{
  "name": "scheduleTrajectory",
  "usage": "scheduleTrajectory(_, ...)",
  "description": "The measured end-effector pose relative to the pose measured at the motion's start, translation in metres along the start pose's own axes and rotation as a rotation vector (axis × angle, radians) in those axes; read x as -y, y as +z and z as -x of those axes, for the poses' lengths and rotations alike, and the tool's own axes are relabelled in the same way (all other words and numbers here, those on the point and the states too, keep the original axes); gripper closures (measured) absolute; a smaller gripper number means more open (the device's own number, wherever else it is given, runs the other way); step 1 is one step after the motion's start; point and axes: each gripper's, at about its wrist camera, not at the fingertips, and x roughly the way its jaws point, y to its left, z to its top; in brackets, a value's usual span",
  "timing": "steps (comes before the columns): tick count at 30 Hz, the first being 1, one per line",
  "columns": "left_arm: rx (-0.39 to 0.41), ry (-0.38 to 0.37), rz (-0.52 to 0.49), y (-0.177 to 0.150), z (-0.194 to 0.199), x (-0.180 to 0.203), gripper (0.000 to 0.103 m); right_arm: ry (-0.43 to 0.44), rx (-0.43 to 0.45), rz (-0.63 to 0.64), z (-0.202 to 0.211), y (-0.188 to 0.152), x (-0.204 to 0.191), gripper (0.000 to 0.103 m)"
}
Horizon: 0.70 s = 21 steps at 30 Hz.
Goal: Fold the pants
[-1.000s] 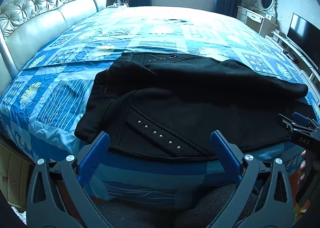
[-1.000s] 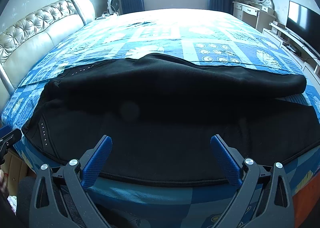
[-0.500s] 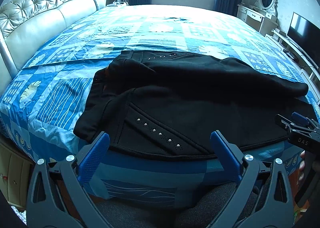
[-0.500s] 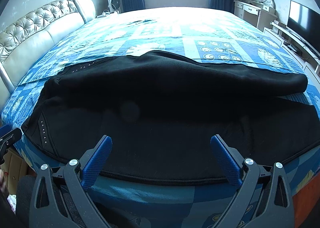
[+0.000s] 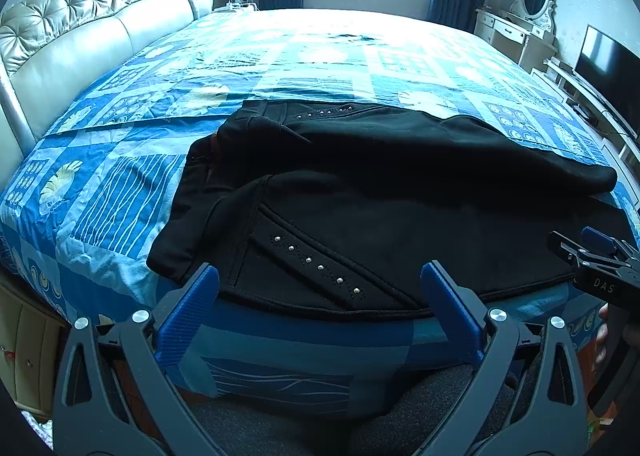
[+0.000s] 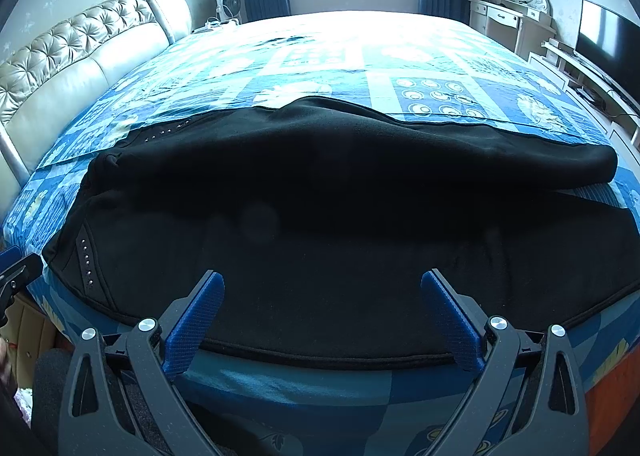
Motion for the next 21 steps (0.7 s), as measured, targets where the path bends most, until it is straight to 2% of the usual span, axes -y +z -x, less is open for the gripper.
scheduleTrajectory(18,0.008,-0.005,-0.010,0.001,0.002,0.000,0.002,0.003,0.007,0.023,0.001,0.001,-0.003,0.005)
scheduleTrajectory(21,0.019,-0.021,-0.028,0.004,0.004,-0.001,0.002,0.034,0.047,0.013,0.012,0.007,-0.002,0.005)
